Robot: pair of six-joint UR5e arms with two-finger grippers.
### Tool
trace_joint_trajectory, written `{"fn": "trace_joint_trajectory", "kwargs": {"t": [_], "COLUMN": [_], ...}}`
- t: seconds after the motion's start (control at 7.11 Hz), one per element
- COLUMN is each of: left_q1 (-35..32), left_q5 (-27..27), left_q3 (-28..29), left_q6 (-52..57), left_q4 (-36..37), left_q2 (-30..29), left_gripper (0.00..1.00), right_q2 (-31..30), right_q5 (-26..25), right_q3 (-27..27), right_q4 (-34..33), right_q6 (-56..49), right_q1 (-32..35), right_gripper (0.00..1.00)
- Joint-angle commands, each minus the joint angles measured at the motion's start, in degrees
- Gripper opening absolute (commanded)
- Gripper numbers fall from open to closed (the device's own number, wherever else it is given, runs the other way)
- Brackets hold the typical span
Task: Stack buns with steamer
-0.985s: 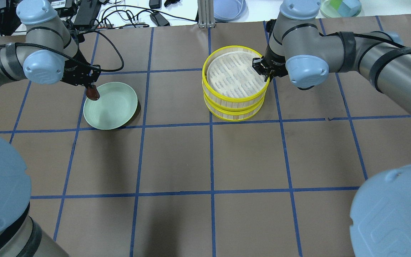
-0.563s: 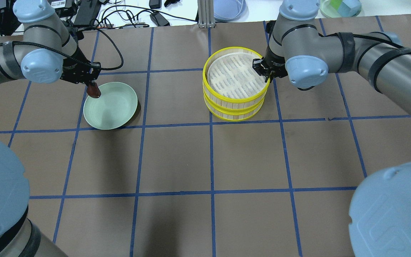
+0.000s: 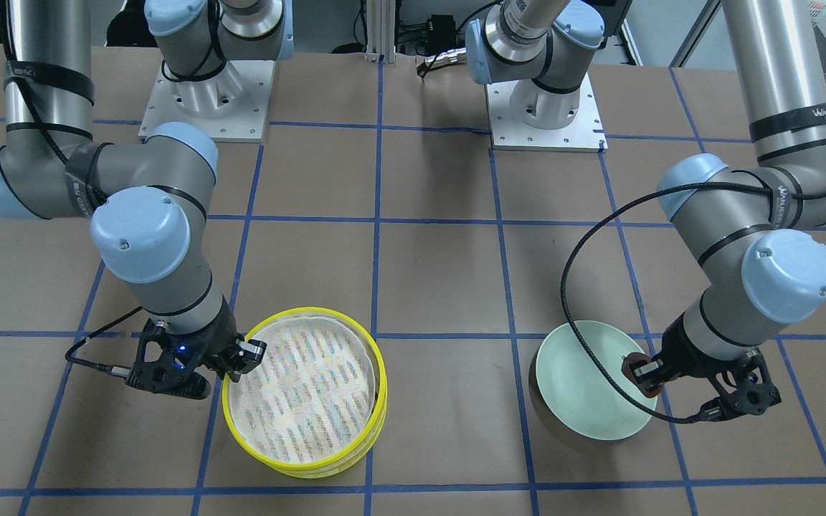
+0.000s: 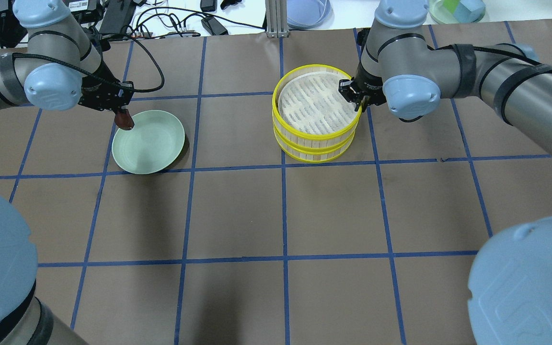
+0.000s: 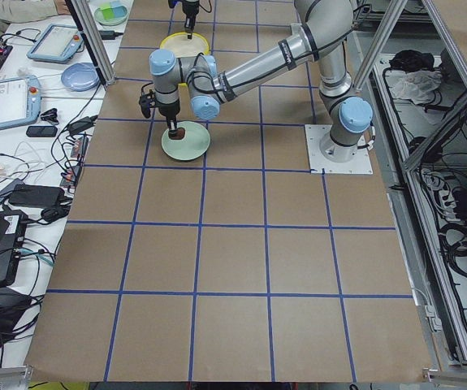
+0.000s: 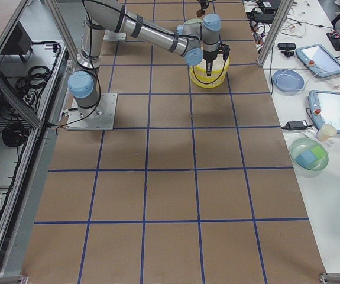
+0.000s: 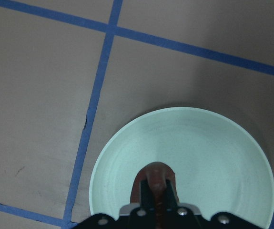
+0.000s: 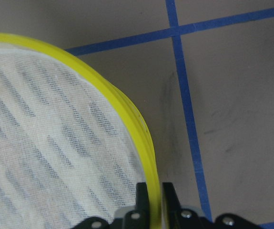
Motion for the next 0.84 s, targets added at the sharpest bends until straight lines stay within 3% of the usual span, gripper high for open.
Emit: {"fn": "trace_joint_trajectory", "kwargs": {"t": [0.0,0.14,0.28,0.56,0.7], "left_q1": [-0.08,-0.34,-0.78,-2.97,-4.28], "left_q5": [0.39,0.39,-0.57,-3.9,-4.18], "left_q3": [-0.17,-0.09,0.09,0.27,0.27], "left_q6": [-0.27,-0.36,-3.93,-12.46,-15.28], "left_q4": [-1.02,-1.64,-1.56,-1.12,-0.85], "left_q2": [0.53,1.49,2.89,5.44,6.5], "left_gripper": [0.0,0.0,0.0,0.0,0.0], "right_q2": [-0.07,-0.07,-0.77,-5.05,-9.52], "right_q5": [0.34,0.69,0.78,0.61,0.69], "right_q3": [-0.03,-0.03,-0.03,-0.73,-1.08], "right_q4": [0.0,-0.08,0.18,2.44,9.51], "right_q6": [0.13,0.13,0.13,-0.65,-0.4], "right_q1": [0.0,0.0,0.0,-0.09,-0.09], "right_gripper": [0.61,0.9,1.0,1.0,1.0]}}
